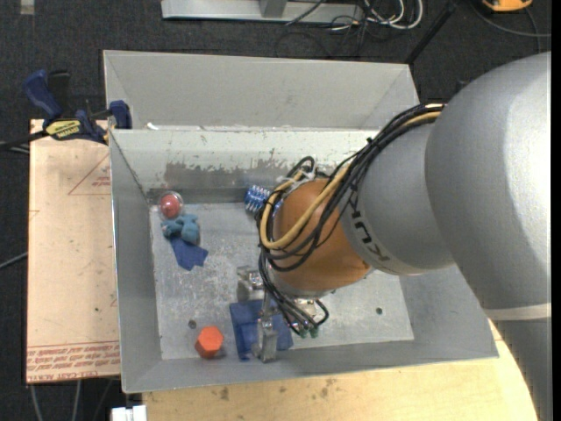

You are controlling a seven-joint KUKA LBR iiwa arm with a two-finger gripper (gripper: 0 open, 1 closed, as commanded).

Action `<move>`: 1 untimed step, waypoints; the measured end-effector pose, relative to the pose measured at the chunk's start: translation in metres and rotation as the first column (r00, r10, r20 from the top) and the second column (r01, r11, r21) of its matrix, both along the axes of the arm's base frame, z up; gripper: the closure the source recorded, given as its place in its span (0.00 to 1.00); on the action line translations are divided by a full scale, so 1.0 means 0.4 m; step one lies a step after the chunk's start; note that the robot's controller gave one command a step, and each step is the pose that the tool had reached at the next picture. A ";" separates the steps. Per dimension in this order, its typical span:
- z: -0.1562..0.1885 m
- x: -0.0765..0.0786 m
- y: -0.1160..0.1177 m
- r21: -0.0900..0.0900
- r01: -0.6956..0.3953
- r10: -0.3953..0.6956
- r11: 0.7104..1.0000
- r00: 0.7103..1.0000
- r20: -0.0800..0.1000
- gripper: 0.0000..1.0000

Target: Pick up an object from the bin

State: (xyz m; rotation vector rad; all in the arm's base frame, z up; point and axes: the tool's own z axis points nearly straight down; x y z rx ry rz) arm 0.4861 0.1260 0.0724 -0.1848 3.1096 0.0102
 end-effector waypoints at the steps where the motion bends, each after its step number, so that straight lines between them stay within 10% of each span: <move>1: -0.001 -0.001 0.000 0.000 0.000 0.000 1.000 1.000 -0.003 1.00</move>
Offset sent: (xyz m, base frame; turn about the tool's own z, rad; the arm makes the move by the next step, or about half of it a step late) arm 0.0000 0.0000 0.0000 0.0000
